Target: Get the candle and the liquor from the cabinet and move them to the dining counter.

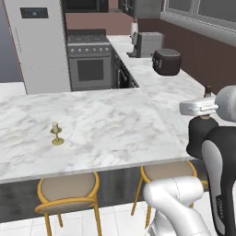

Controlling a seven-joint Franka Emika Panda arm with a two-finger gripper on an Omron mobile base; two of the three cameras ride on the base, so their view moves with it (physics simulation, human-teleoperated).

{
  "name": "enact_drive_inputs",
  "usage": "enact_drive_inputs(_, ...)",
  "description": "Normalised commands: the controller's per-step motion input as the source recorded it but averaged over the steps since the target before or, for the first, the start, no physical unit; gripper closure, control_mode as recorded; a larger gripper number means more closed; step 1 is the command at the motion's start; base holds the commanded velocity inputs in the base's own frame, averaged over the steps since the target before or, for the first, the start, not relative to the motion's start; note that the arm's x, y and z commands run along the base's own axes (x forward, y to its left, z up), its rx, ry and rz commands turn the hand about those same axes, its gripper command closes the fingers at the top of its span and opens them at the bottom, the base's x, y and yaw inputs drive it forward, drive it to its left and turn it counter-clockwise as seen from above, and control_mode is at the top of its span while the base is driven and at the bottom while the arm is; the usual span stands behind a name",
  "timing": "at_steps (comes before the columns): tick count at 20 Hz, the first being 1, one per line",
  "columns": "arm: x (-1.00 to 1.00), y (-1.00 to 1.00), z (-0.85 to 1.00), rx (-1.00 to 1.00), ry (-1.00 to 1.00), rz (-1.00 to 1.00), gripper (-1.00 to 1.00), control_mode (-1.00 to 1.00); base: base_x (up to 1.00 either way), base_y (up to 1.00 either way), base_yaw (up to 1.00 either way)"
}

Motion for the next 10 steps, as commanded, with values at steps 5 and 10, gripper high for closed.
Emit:
enact_drive_inputs(5, 0.0, 0.0, 0.0, 0.0, 0.0, 0.0, 1.0, 1.0, 0.56, 0.0, -0.12)
enact_drive_inputs(10, 0.0, 0.0, 0.0, 0.0, 0.0, 0.0, 1.0, 1.0, 0.52, 0.01, -0.19)
